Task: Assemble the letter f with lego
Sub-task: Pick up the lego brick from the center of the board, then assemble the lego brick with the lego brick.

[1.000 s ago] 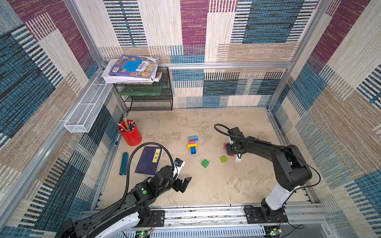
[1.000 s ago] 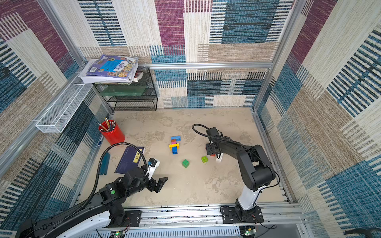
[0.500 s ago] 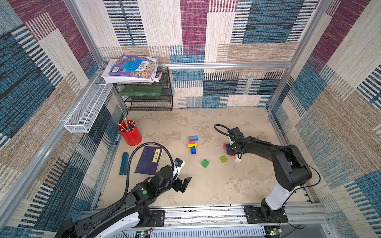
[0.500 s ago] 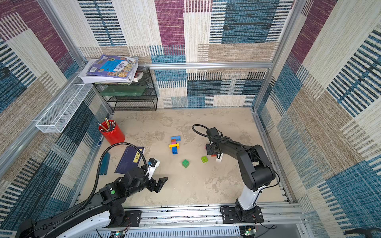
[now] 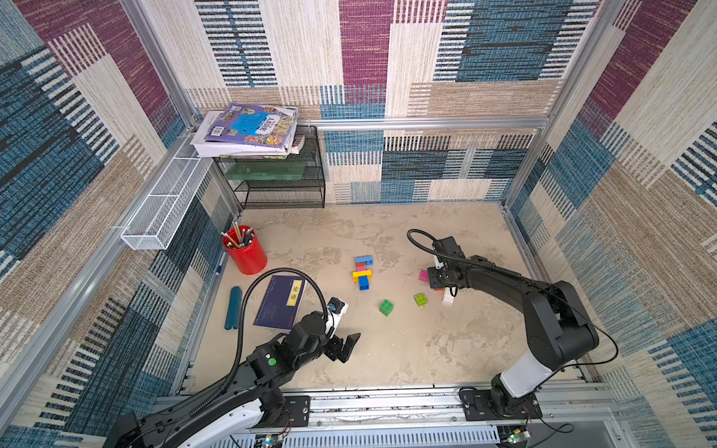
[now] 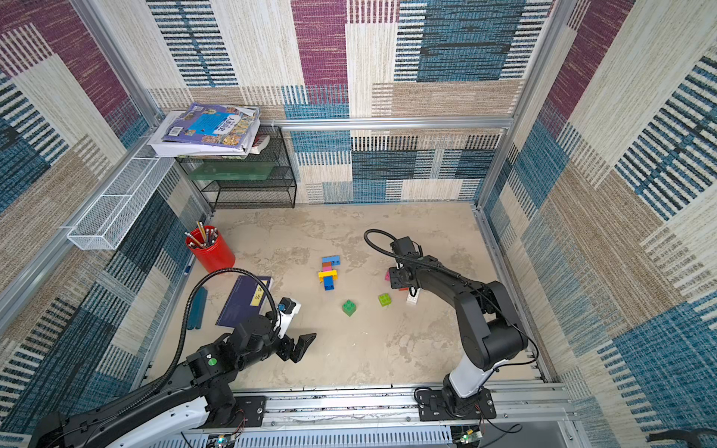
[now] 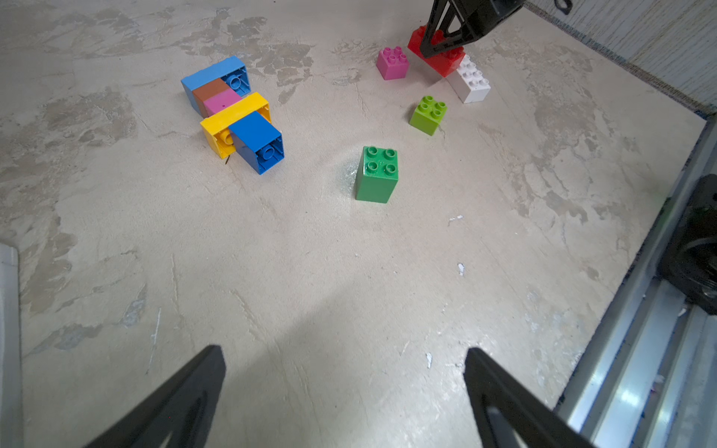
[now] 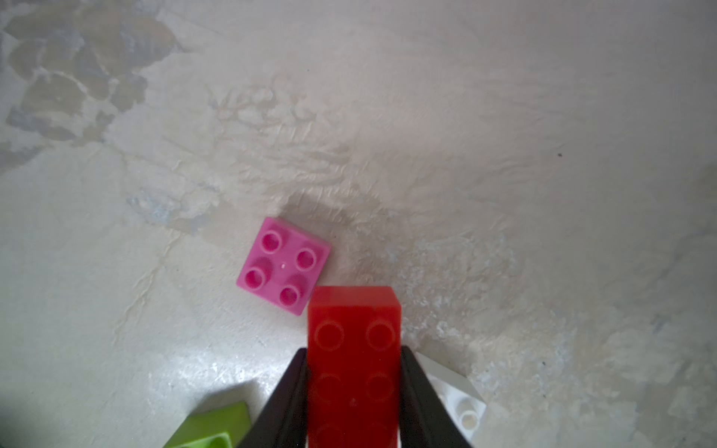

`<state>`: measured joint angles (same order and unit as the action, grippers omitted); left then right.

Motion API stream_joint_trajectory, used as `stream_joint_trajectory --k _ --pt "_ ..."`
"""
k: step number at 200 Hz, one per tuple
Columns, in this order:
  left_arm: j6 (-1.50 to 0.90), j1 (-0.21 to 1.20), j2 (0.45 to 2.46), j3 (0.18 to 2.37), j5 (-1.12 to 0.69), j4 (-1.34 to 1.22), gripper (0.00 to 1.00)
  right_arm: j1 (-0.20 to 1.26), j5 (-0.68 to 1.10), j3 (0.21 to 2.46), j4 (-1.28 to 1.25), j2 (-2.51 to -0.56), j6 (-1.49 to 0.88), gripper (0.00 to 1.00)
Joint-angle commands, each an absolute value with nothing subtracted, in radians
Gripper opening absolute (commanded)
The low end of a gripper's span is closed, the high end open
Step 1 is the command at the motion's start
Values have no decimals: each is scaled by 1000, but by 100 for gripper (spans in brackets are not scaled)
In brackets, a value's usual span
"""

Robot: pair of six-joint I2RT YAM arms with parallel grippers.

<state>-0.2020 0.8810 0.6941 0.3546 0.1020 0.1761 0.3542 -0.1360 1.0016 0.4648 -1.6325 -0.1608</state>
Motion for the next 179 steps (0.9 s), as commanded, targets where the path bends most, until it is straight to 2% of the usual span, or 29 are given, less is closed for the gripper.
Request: stream_joint_trajectory --k 1,74,179 --pt "-186 881 692 360 100 177 99 372 -113 1023 480 -1610 -157 33" --pt "-161 881 638 362 54 207 99 495 -24 1123 529 -1608 -96 33" --pt "-178 881 459 314 168 242 99 684 8 1231 573 -1701 -18 32"
